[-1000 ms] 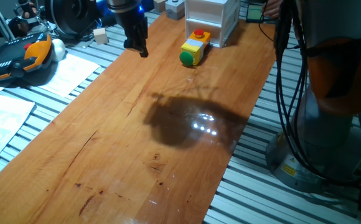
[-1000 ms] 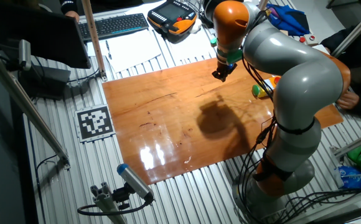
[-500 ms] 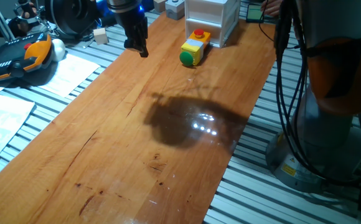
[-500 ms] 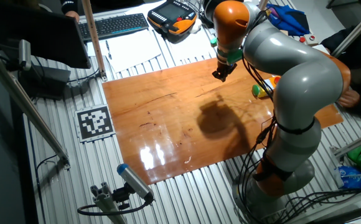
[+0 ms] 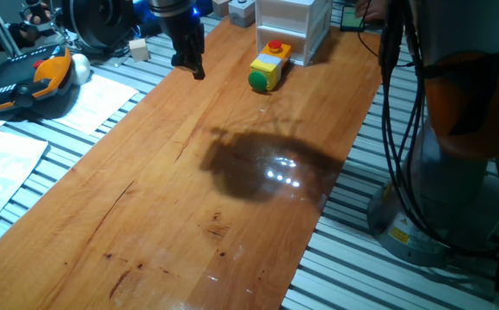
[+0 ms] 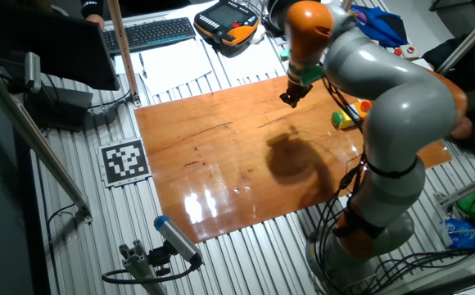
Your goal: Press the button horizontally
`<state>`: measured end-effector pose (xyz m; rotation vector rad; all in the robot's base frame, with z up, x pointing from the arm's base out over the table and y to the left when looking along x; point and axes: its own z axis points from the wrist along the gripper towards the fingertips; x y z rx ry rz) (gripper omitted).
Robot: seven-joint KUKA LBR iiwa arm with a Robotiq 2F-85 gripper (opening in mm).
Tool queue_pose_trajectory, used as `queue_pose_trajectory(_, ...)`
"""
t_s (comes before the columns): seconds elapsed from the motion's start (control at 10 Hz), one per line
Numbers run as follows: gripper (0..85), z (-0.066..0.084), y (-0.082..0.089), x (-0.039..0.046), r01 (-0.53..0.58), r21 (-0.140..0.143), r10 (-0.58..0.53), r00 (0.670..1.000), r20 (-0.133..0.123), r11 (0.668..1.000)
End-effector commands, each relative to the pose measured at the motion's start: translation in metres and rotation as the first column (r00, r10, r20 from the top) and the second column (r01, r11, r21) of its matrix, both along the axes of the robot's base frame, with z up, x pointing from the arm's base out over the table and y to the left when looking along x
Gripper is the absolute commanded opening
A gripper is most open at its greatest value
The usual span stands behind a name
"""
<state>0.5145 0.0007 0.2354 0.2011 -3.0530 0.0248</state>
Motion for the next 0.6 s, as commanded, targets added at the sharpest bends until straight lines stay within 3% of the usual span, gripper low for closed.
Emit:
queue_pose_trajectory(0.0,0.0,0.0003,0.0000,0.0001,0.014,0.016,-0.014,1.000,-0.003,1.000)
queue_pose_trajectory(0.1,0.0,0.0003,0.0000,0.0001,0.018,-0.018,-0.018,1.000,0.005,1.000)
queue_pose_trajectory(0.2,0.0,0.0003,0.0000,0.0001,0.033,-0.025,-0.033,0.999,0.024,0.999)
queue_pose_trajectory(0.3,0.0,0.0003,0.0000,0.0001,0.050,-0.023,-0.049,0.998,0.028,0.998)
queue_pose_trajectory(0.5,0.0,0.0003,0.0000,0.0001,0.075,-0.039,-0.074,0.997,0.018,0.996)
